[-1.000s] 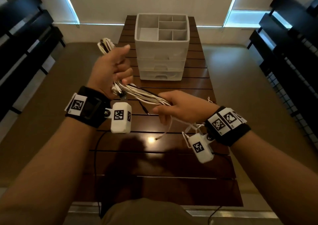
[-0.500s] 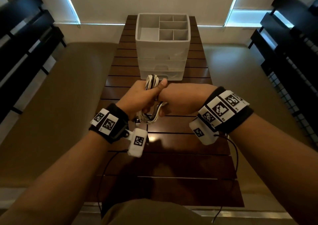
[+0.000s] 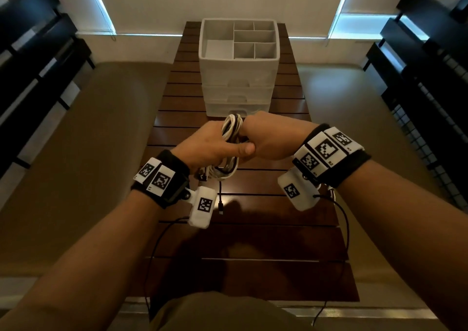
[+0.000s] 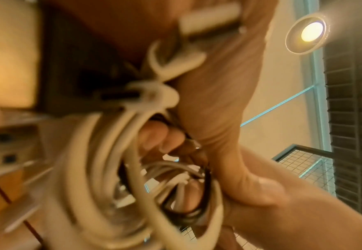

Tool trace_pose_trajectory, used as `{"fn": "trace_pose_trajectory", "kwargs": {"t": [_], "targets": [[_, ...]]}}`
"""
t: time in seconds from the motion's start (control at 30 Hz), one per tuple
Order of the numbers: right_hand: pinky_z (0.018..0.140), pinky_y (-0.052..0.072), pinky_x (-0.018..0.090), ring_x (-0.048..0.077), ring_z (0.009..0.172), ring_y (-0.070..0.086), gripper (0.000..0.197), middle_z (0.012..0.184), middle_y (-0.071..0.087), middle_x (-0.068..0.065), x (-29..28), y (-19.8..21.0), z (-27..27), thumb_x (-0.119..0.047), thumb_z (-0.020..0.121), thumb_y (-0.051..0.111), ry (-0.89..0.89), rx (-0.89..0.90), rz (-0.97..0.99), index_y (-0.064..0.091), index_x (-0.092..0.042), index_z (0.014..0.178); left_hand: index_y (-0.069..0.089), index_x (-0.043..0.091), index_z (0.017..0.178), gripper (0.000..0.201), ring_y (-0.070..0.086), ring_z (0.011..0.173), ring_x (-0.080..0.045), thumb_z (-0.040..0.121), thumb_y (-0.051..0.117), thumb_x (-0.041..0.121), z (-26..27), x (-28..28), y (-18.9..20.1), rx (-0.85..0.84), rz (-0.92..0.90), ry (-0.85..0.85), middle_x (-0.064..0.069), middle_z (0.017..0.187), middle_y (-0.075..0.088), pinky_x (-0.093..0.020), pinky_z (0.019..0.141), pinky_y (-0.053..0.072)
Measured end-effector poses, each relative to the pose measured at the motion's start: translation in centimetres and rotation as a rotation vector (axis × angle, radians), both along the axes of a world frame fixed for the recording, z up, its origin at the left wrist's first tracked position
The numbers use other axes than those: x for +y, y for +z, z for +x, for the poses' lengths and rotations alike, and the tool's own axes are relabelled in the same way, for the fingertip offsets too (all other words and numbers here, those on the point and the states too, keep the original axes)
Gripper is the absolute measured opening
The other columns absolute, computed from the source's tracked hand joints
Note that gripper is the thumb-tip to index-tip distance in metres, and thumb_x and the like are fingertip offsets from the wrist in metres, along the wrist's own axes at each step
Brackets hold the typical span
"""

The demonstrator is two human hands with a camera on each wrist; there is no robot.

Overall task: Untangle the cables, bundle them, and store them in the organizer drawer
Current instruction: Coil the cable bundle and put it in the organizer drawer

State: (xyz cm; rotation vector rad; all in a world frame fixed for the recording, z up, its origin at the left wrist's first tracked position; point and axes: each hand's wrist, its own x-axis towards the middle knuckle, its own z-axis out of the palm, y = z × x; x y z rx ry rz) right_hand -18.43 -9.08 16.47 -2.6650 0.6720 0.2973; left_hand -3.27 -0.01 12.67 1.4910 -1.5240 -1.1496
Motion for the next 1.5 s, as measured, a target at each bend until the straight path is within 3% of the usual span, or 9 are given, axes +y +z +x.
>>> {"fn": "trace_pose_trajectory", "kwargs": {"t": [0.13, 0.33, 0.53, 0.63, 0.9, 1.0, 1.1, 1.23, 1.5], "targets": [[0.062, 0.057, 0.040, 0.019, 0.060, 0.063, 0.028, 0.073, 0.070, 0.006, -0.1, -0.7, -0.4, -0.034, 0.089, 0.076, -0.114, -0.025, -0.063, 0.072, -0.007, 0.088, 0.066, 0.021, 0.097, 0.029, 0.056, 0.059, -0.009, 0.081, 0.086, 0.034, 0.2, 0.4, 0.0, 0.013, 0.155, -0.073, 0.000, 0.077, 0.065, -0.022, 0.049, 0.045], [0.068, 0.050, 0.036, 0.015, 0.073, 0.062, 0.025, 0.083, 0.068, 0.001, 0.2, -1.8, -3.1, -0.037, 0.090, 0.077, -0.135, -0.296, 0.204, 0.066, -0.014, 0.090, 0.072, 0.010, 0.105, 0.028, 0.051, 0.055, -0.012, 0.088, 0.082, 0.031, 0.7, 0.8, 0.3, 0.083, 0.159, -0.062, 0.001, 0.071, 0.060, -0.024, 0.047, 0.043], [0.071, 0.061, 0.028, 0.025, 0.083, 0.073, 0.026, 0.096, 0.071, 0.018, 0.1, -1.4, -5.6, -0.024, 0.100, 0.069, -0.260, -0.518, 0.509, 0.066, -0.006, 0.117, 0.072, 0.026, 0.083, 0.016, 0.050, 0.067, -0.024, 0.098, 0.069, 0.033, 1.0, 1.1, 1.3, 0.216, -0.041, 0.124, -0.005, 0.074, 0.056, -0.032, 0.065, 0.045], [0.056, 0.050, 0.019, 0.009, 0.058, 0.058, 0.024, 0.075, 0.059, 0.005, 0.9, -1.0, -5.6, -0.026, 0.106, 0.058, -0.298, -0.589, 0.515, 0.065, -0.005, 0.115, 0.076, 0.035, 0.079, 0.030, 0.054, 0.070, -0.012, 0.104, 0.061, 0.027, 0.7, 1.3, 1.7, 0.229, -0.073, 0.125, 0.001, 0.076, 0.055, -0.026, 0.070, 0.051], [0.037, 0.035, 0.020, 0.003, 0.041, 0.045, 0.029, 0.057, 0.057, -0.015, 1.6, 0.5, -4.3, -0.027, 0.113, 0.042, -0.380, -0.751, 0.579, 0.063, -0.012, 0.099, 0.060, -0.004, 0.135, 0.034, 0.070, 0.093, -0.024, 0.110, 0.050, 0.016, -0.2, 0.7, 1.7, 0.426, -0.072, 0.081, -0.012, 0.102, 0.071, -0.034, 0.087, 0.059], [0.057, 0.050, 0.018, 0.001, 0.059, 0.063, 0.032, 0.075, 0.069, -0.010, 0.8, -1.1, -4.3, -0.027, 0.112, 0.043, -0.396, -0.652, 0.444, 0.065, -0.004, 0.116, 0.057, -0.006, 0.139, 0.037, 0.072, 0.084, -0.028, 0.109, 0.053, 0.016, -0.6, 0.5, 0.3, 0.543, 0.019, 0.094, -0.012, 0.093, 0.069, -0.056, 0.097, 0.054], [0.080, 0.054, 0.040, 0.012, 0.085, 0.067, 0.031, 0.094, 0.071, -0.003, -0.7, -2.5, -5.0, -0.041, 0.110, 0.044, -0.333, -0.409, 0.168, 0.067, -0.020, 0.114, 0.056, -0.001, 0.139, 0.039, 0.069, 0.068, -0.023, 0.107, 0.058, 0.020, -1.5, 0.4, -1.1, 0.562, 0.117, 0.133, -0.005, 0.077, 0.062, -0.053, 0.082, 0.059], [0.070, 0.046, 0.035, 0.016, 0.080, 0.062, 0.028, 0.086, 0.065, -0.003, -1.4, -1.3, -5.6, -0.043, 0.108, 0.048, -0.330, -0.229, 0.052, 0.061, -0.022, 0.097, 0.060, 0.006, 0.132, 0.032, 0.052, 0.059, -0.015, 0.106, 0.061, 0.026, -2.6, 0.2, -2.5, 0.579, 0.187, 0.162, 0.003, 0.066, 0.051, -0.037, 0.065, 0.051], [0.041, 0.038, 0.015, 0.003, 0.043, 0.052, 0.035, 0.066, 0.061, -0.012, 1.3, -0.4, -4.5, -0.034, 0.112, 0.044, -0.428, -0.666, 0.430, 0.066, -0.009, 0.119, 0.070, 0.020, 0.081, 0.017, 0.032, 0.040, -0.012, 0.097, 0.064, 0.021, -3.9, -0.5, -1.1, 0.666, 0.007, 0.250, 0.004, 0.053, 0.033, -0.034, 0.050, 0.043]]}}
